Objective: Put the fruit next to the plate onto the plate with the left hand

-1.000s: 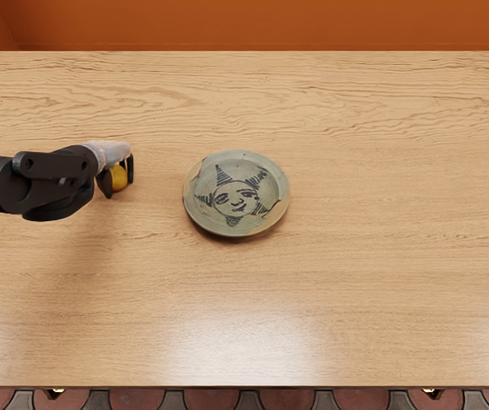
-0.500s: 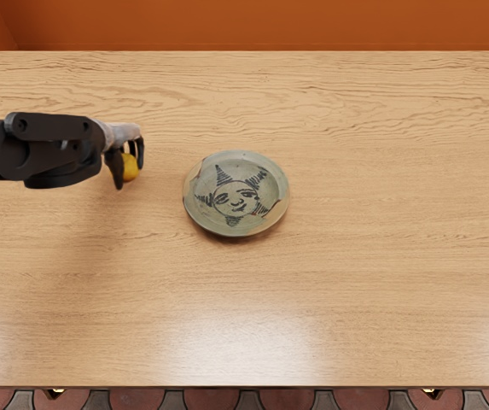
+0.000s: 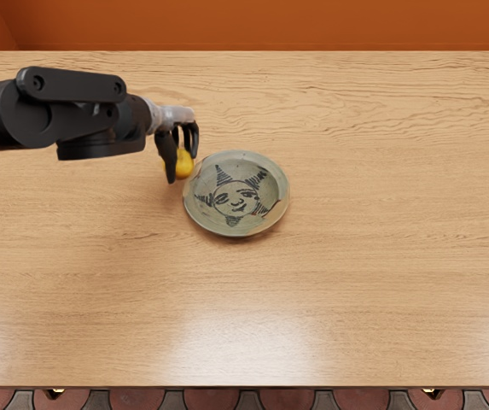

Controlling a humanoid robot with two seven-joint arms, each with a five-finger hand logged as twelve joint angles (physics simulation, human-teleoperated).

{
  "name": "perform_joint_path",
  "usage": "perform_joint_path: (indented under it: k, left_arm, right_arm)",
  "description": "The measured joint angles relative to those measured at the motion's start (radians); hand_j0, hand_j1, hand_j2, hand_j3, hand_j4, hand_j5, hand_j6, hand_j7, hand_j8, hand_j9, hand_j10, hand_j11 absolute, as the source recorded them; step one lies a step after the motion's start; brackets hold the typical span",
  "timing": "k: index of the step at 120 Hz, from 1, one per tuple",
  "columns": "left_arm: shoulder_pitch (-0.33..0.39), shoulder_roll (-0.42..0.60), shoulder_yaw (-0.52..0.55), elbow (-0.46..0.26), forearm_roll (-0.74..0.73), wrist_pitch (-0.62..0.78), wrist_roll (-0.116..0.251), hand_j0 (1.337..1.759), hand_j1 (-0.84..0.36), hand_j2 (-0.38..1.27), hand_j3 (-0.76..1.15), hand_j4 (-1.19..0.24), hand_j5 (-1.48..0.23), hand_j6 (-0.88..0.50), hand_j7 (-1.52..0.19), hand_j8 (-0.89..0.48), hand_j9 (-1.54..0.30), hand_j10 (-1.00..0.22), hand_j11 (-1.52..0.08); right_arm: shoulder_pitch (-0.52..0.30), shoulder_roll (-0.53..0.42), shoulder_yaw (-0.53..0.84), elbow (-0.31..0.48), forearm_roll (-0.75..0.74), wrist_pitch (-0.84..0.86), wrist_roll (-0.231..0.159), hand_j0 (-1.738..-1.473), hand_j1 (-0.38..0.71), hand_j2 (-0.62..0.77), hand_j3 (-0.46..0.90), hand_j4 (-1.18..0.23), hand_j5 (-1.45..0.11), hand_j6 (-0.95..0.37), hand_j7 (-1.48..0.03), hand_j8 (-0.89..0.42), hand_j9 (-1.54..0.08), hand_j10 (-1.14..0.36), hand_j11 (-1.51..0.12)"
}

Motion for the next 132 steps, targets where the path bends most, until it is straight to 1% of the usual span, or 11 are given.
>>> perform_joint_path:
  k: [6, 7, 9, 20, 29, 37, 58, 70, 103, 116, 132]
  left_arm:
    - [-0.007, -0.007, -0.007, -0.005, -0.007, -0.006, 0.0, 1.655, -0.39, 0.68, 0.0, -0.79, -1.14, -0.39, -1.11, -0.41, -1.1, -0.82, -1.11]
    - [-0.008, -0.008, -0.008, -0.005, -0.009, -0.005, 0.0, 1.655, -0.39, 0.69, 0.0, -0.8, -1.13, -0.39, -1.1, -0.46, -1.1, -0.82, -1.1]
    - [-0.009, -0.011, -0.011, -0.007, -0.011, -0.007, 0.0, 1.655, -0.4, 0.72, 0.0, -0.79, -1.14, -0.39, -1.1, -0.42, -1.1, -0.82, -1.1]
    - [-0.016, -0.04, -0.023, -0.01, -0.019, -0.009, 0.0, 1.656, -0.43, 0.77, 0.0, -0.78, -1.1, -0.41, -1.07, -0.45, -1.07, -0.8, -1.07]
    - [-0.015, -0.044, -0.037, -0.008, -0.045, -0.005, 0.0, 1.656, -0.2, 0.53, 0.0, -0.55, -0.77, -0.29, -0.75, -0.32, -0.75, -0.56, -0.75]
    - [-0.015, -0.045, -0.046, -0.006, -0.063, -0.006, 0.0, 1.657, -0.05, 0.39, 0.0, -0.4, -0.56, -0.21, -0.54, -0.23, -0.54, -0.41, -0.54]
    - [-0.011, -0.025, -0.054, -0.007, -0.079, -0.007, 0.0, 1.658, 0.18, 0.16, 0.0, -0.17, -0.24, -0.09, -0.23, -0.1, -0.23, -0.17, -0.23]
    - [-0.007, 0.071, -0.073, -0.01, -0.112, -0.077, 0.0, 1.658, 0.25, 0.1, 0.0, -0.1, -0.15, -0.06, -0.14, -0.06, -0.14, -0.11, -0.14]
    - [0.083, 0.449, -0.225, -0.092, -0.255, -0.48, -0.005, 1.658, 0.32, 0.03, 0.0, -0.03, -0.04, -0.01, -0.04, -0.02, -0.04, -0.03, -0.04]
    - [0.167, 0.58, -0.297, -0.124, -0.319, -0.563, -0.006, 1.658, 0.33, 0.02, 0.0, -0.02, -0.02, -0.01, -0.02, -0.01, -0.02, -0.02, -0.02]
    - [0.262, 0.666, -0.392, -0.137, -0.389, -0.596, -0.006, 1.658, 0.34, 0.01, 0.0, -0.01, -0.01, -0.01, -0.01, -0.01, -0.01, -0.01, -0.01]
  right_arm:
    - [0.0, 0.0, 0.0, 0.0, 0.0, 0.0, 0.0, -1.658, -0.31, -0.01, 0.0, -0.03, -0.04, -0.03, -0.04, -0.03, -0.04, -0.03, -0.04]
    - [0.0, 0.0, 0.0, 0.0, 0.0, 0.0, 0.0, -1.658, -0.31, -0.01, 0.0, -0.03, -0.04, -0.03, -0.04, -0.03, -0.04, -0.03, -0.04]
    - [0.0, 0.0, 0.0, 0.0, 0.0, 0.0, 0.0, -1.658, -0.31, -0.01, 0.0, -0.03, -0.04, -0.03, -0.04, -0.03, -0.04, -0.03, -0.04]
    - [0.0, 0.0, 0.0, 0.0, 0.0, 0.0, 0.0, -1.658, -0.31, -0.01, 0.0, -0.03, -0.04, -0.03, -0.04, -0.03, -0.04, -0.03, -0.04]
    - [0.0, 0.0, 0.0, 0.0, 0.0, 0.0, 0.0, -1.658, -0.31, -0.01, 0.0, -0.03, -0.04, -0.03, -0.04, -0.03, -0.04, -0.03, -0.04]
    - [0.0, 0.0, 0.0, 0.0, 0.0, 0.0, 0.0, -1.658, -0.31, -0.01, 0.0, -0.03, -0.04, -0.03, -0.04, -0.03, -0.04, -0.03, -0.04]
    - [0.0, 0.0, 0.0, 0.0, 0.0, 0.0, 0.0, -1.658, -0.31, -0.01, 0.0, -0.03, -0.04, -0.03, -0.04, -0.03, -0.04, -0.03, -0.04]
    - [0.0, 0.0, 0.0, 0.0, 0.0, 0.0, 0.0, -1.658, -0.31, -0.01, 0.0, -0.03, -0.04, -0.03, -0.04, -0.03, -0.04, -0.03, -0.04]
    - [0.0, 0.0, 0.0, 0.0, 0.0, 0.0, 0.0, -1.658, -0.31, -0.01, 0.0, -0.03, -0.04, -0.03, -0.04, -0.03, -0.04, -0.03, -0.04]
    - [0.0, 0.0, 0.0, 0.0, 0.0, 0.0, 0.0, -1.658, -0.31, -0.01, 0.0, -0.03, -0.04, -0.03, -0.04, -0.03, -0.04, -0.03, -0.04]
    - [0.0, 0.0, 0.0, 0.0, 0.0, 0.0, 0.0, -1.658, -0.31, -0.01, 0.0, -0.03, -0.04, -0.03, -0.04, -0.03, -0.04, -0.03, -0.04]
